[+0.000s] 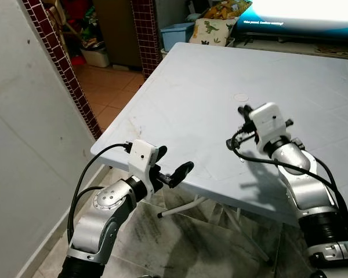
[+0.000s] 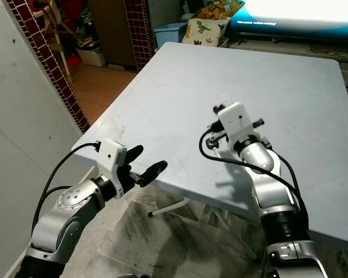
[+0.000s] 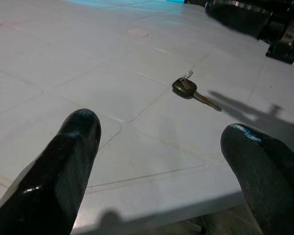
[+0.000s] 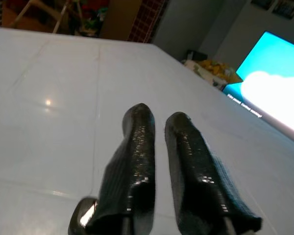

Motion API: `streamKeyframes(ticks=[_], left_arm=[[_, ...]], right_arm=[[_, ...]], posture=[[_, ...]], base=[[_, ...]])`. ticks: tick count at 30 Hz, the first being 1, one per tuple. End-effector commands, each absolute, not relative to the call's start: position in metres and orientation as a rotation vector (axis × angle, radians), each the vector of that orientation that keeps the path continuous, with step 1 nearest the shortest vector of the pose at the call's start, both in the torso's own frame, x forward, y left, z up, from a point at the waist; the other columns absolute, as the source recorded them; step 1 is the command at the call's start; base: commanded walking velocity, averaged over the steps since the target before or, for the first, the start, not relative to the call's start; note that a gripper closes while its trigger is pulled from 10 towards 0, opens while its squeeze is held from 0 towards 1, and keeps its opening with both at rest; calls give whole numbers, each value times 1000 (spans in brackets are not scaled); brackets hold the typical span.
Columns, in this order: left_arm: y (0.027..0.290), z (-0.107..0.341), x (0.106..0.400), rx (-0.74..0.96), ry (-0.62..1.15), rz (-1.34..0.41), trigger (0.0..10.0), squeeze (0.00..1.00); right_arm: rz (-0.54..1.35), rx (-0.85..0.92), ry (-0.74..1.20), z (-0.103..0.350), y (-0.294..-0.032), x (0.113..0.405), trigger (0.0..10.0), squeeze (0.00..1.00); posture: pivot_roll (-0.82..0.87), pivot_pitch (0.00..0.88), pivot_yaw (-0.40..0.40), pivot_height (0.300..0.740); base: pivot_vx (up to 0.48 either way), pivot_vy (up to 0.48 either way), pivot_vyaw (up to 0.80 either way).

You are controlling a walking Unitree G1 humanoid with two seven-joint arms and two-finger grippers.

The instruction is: Hang keys on a hook

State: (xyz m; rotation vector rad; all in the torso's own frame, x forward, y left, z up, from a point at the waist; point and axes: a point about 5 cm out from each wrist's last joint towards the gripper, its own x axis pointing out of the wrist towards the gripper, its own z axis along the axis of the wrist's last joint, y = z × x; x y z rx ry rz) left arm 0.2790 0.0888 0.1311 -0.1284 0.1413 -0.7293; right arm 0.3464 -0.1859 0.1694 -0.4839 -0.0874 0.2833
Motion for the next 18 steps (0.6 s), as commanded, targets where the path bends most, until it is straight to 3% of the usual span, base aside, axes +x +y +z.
streamKeyframes(ticks=[1, 18], left_arm=[[92, 134, 282, -135, 134, -711, 10000, 0], [93, 135, 282, -143, 137, -706, 10000, 0]], right_arm=[[293, -504, -56, 166, -187, 347, 10000, 1000], [298, -501, 91, 139, -209, 352, 10000, 1000]], posture=[[5, 42, 119, 740], [23, 58, 126, 740]], base=[[0, 0, 0], [0, 0, 0]])
